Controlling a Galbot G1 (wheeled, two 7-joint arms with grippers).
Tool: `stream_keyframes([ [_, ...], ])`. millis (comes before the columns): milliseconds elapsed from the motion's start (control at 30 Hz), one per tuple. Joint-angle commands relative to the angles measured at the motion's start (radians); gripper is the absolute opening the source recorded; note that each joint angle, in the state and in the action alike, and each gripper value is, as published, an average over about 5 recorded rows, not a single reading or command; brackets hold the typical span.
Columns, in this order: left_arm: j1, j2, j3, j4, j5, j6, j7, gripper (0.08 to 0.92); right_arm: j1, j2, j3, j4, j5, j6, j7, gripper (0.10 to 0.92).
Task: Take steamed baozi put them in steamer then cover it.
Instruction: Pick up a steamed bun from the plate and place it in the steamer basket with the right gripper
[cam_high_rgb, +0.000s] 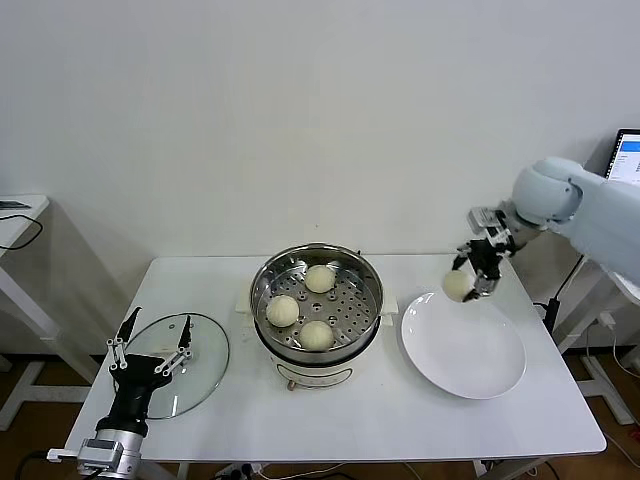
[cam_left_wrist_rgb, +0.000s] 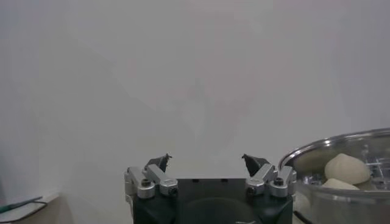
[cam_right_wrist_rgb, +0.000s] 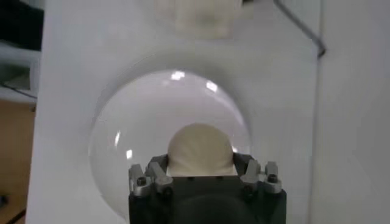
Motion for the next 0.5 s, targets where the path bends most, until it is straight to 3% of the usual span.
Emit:
stream_keyframes([
  [33,0.000,0.003,-0.004,0.000,0.000,-0.003,0.002,0.823,0.322,0.142,-0.221,0.148,0.288,-0.140,0.037,0.704],
  [267,0.000,0.008,-0.016,-0.004,0.000,-0.003,0.001,0.823,0.244,0.341,-0.179,0.104,0.330,-0.180,0.078,0.704],
  [500,0.001,0.012,-0.032,-0.001,-0.003,-0.003,0.003,0.823,0.125,0.453,-0.140,0.007,0.272,-0.180,0.079,0.704],
])
